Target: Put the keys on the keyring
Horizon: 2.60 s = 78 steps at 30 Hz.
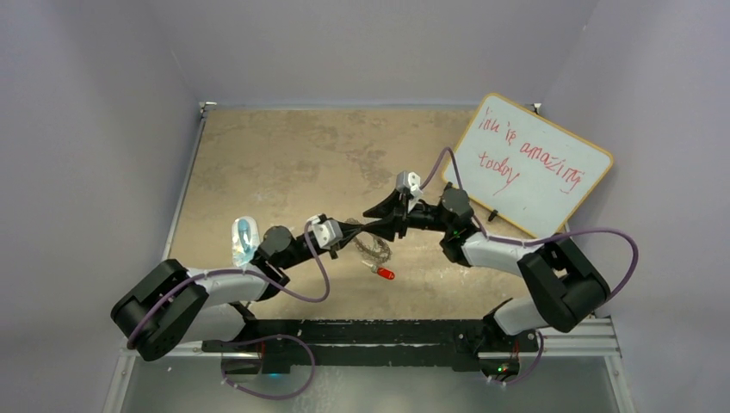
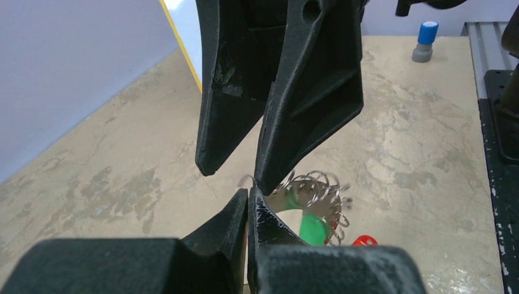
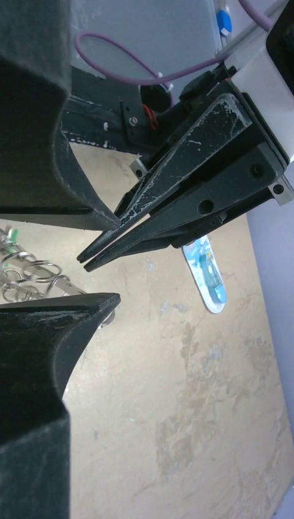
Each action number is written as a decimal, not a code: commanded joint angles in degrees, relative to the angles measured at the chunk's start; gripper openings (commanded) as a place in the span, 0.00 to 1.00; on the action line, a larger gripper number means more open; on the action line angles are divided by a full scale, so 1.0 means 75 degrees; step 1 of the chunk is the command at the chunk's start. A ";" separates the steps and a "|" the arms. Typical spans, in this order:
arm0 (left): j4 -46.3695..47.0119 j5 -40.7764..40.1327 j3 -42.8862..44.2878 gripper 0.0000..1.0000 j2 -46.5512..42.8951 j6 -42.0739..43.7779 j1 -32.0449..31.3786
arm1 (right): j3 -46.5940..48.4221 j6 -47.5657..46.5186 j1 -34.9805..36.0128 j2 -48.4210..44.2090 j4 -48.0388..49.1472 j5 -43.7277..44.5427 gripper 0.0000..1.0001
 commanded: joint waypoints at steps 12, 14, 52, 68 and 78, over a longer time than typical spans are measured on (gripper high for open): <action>-0.1210 -0.0465 0.0479 0.00 0.0168 0.0215 -0.0027 | -0.0148 -0.1395 -0.0226 -0.1254 -0.2946 0.2690 0.49; -0.1287 -0.0928 0.0543 0.06 0.0237 -0.0238 -0.0027 | 0.0037 -0.0853 -0.0452 -0.1148 -0.3549 0.3552 0.42; -0.7104 -0.4288 0.1529 0.60 -0.0378 -0.4783 0.1273 | 0.1428 0.1725 -0.0619 0.1024 -0.6310 0.1755 0.79; -0.6527 -0.3476 0.0994 0.45 0.0379 -0.5572 0.1281 | 0.1310 0.0898 -0.0340 0.1920 -0.5437 0.1146 0.59; -0.6121 -0.3527 0.3062 0.20 0.2697 -0.3848 0.1408 | 0.1037 0.1347 0.0425 0.1977 -0.5224 0.1160 0.48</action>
